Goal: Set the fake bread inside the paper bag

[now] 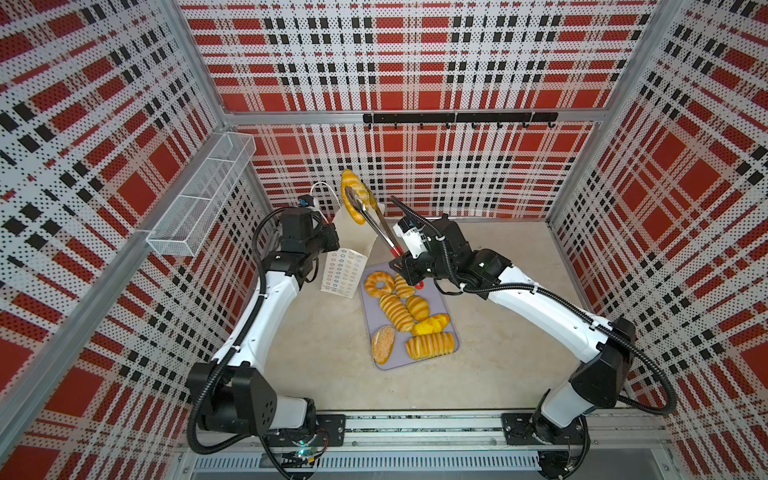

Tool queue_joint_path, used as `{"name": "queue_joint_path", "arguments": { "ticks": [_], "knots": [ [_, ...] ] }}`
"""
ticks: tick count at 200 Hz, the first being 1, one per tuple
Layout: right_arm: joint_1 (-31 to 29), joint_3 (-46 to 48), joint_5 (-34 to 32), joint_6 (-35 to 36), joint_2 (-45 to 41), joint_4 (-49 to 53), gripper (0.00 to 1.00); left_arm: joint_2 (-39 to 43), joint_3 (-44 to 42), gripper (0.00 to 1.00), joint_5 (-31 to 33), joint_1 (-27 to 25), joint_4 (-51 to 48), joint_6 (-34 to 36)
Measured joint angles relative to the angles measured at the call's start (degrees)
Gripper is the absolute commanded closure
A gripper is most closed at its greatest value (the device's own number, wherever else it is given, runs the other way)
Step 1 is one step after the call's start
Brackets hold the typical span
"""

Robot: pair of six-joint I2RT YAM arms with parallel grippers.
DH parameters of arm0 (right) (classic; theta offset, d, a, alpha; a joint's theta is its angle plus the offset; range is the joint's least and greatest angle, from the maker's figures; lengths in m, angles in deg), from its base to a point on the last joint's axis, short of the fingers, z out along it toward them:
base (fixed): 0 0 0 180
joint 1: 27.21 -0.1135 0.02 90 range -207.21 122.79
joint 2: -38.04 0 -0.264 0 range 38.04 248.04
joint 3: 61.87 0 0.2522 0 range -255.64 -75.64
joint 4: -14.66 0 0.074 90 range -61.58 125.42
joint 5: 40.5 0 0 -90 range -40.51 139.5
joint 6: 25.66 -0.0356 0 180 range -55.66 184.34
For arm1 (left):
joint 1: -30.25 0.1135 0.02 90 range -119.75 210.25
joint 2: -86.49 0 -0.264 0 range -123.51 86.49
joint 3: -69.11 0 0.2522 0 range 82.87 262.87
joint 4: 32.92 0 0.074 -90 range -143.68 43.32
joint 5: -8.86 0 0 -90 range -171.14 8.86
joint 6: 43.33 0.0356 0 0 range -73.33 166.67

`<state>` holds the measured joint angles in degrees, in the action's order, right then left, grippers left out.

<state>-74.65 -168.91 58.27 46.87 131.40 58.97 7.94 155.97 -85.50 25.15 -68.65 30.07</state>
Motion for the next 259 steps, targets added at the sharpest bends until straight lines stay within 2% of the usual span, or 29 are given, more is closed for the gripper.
{"name": "queue_joint_path", "arguments": {
  "ticks": [96,133,201,259],
  "knots": [
    [-1.1,-0.1,0.0,-0.4,0.6,1.7,0.85,13.1,-12.2,1.0,-7.1,5.1,1.3,-12.5],
    [-1.7,-1.0,0.0,-0.4,0.6,2.8,0.85,17.0,-16.9,1.0,-9.3,5.2,3.0,-16.3],
    [-2.7,-1.0,0.2,-0.3,0.6,3.2,0.85,20.9,-19.4,0.7,-10.3,6.3,3.3,-18.8],
    [-3.4,-1.0,0.2,0.1,0.6,3.7,0.86,20.7,-19.1,0.58,-9.8,7.0,2.0,-17.2]
  ]
}}
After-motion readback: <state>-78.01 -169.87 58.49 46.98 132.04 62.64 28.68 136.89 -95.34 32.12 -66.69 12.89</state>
